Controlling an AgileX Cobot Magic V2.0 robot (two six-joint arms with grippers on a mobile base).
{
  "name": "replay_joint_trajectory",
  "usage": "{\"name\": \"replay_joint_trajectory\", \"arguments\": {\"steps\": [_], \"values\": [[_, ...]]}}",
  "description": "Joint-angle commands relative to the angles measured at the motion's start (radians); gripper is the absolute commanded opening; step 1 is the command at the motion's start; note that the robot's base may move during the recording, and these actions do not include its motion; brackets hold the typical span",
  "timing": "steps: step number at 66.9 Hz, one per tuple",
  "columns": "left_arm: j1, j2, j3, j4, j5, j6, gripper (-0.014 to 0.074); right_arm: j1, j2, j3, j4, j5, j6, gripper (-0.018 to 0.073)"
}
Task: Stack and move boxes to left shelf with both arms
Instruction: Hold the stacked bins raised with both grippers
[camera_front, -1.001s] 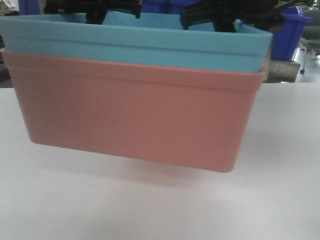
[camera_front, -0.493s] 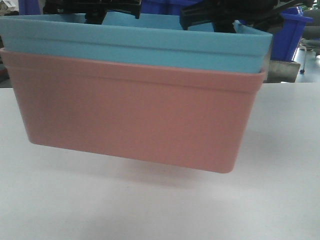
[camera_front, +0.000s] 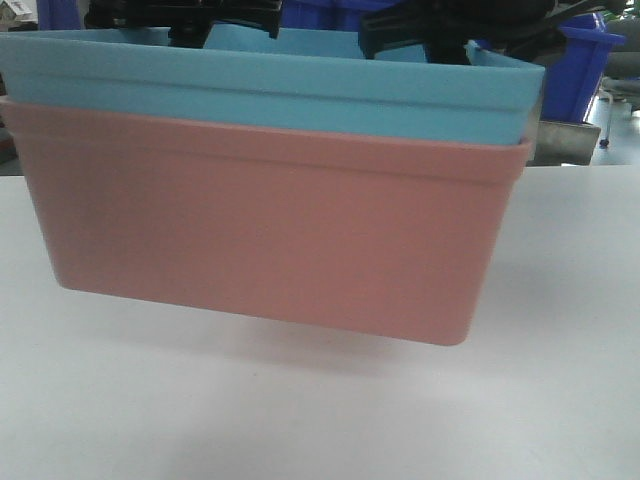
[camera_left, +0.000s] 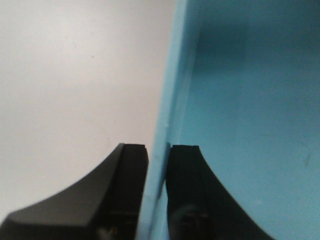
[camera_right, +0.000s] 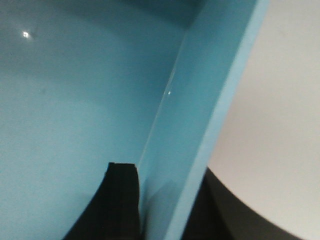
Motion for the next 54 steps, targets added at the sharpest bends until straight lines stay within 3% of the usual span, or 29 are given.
{"name": "replay_joint_trajectory", "arguments": {"steps": [1, 54], "values": [[-0.043, -0.051, -0.047, -0.103, -0.151, -0.026, -0.0004, 0.030, -0.046, -0.048, 0.065, -0.223, 0.032, 0.0055], [-0.043, -0.038, -0.047, -0.103, -0.149, -0.026, -0.0004, 0.030, -0.041, -0.048, 0.059, -0.204, 0.032, 0.0055]]}}
